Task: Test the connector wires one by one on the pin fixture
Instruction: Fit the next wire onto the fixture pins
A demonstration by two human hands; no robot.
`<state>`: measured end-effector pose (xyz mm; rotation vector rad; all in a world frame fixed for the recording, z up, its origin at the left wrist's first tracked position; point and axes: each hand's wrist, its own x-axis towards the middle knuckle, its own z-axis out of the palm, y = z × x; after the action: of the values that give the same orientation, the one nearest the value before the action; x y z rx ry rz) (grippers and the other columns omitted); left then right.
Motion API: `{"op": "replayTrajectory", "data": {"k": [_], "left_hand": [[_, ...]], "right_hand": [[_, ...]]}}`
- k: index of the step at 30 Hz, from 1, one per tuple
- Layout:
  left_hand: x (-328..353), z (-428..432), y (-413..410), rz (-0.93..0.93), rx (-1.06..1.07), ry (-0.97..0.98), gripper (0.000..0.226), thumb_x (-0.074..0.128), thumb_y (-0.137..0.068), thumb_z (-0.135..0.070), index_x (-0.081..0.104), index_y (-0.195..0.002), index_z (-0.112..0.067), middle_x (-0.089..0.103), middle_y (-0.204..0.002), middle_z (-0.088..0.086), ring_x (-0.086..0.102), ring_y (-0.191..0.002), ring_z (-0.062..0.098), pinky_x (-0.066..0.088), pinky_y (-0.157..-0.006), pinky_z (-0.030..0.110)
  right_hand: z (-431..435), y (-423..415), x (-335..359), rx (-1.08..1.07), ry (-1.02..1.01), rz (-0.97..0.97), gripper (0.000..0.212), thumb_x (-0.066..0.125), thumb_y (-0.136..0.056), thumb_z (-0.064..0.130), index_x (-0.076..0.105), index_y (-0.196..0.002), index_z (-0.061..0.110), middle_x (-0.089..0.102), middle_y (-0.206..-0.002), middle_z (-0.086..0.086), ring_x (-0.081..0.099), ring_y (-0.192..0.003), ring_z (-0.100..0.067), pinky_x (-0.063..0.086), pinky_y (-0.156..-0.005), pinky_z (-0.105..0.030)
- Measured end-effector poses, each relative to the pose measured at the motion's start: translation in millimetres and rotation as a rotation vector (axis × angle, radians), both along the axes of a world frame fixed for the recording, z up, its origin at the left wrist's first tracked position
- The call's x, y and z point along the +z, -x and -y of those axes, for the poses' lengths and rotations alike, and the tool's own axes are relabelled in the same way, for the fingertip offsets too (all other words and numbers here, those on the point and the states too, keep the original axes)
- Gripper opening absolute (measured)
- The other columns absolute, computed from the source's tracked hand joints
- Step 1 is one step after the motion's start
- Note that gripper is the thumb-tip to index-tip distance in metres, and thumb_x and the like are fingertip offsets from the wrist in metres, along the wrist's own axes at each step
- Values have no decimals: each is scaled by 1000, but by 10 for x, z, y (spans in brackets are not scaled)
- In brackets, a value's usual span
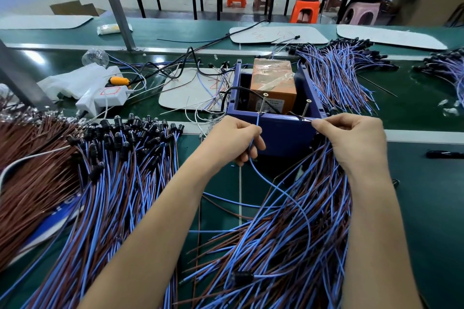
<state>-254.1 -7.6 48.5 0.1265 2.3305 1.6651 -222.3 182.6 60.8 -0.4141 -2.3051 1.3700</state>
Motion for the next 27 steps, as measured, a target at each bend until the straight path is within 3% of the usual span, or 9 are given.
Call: {"op": "replayTrajectory", "data": {"k": [6,10,14,17,22,27], "left_hand": [[-5,0,4,4,0,-2,40,48,-95,-21,68,-62,-11,57,-45,-1,43,-34,8,39,-39,16],[-6,-8,2,8,-3,-1,40,48,-95,-20,68,-61,-11,56,-44,-1,43,-34,8,38,-38,16],[-4,-7,-2,4,-2,2,41,48,-95,-20,68,-61,-11,56,-44,-2,43,-34,8,38,-38,17],[-7,-18,-2,-1,5,1,41,48,-96,-21,68,-62,-11,56,-44,-1,42,-33,8,38,-38,16],[-32,-26,7,-1,15,-14,47,44,-99,-29,68,-65,-8,56,-45,-1,41,-34,10,38,-39,17],[-73,-50,20,-7,32,-52,52,40,-101,-35,70,-68,-9,57,-46,-2,40,-34,8,35,-39,18]], "right_hand": [[-7,5,16,-44,11,-54,18,76,-78,27,66,-63,27,70,-72,-10,63,-69,-26,53,-71,-35],[-3,16,-17,-33,-4,-38,22,76,-78,26,64,-59,27,67,-67,-11,51,-58,-13,42,-61,-23],[1,11,-23,-6,-10,-25,21,77,-78,25,65,-60,27,67,-68,-15,51,-62,-14,43,-62,-25],[-10,10,-23,6,-18,-16,16,76,-78,24,69,-64,25,65,-64,-9,52,-62,-13,42,-62,-24],[-4,26,-39,8,-19,-24,24,75,-80,22,64,-60,31,66,-65,-3,56,-65,-13,45,-64,-24],[6,42,-62,13,-35,-44,7,73,-81,20,72,-75,23,63,-63,6,55,-61,-7,41,-59,-20]]}}
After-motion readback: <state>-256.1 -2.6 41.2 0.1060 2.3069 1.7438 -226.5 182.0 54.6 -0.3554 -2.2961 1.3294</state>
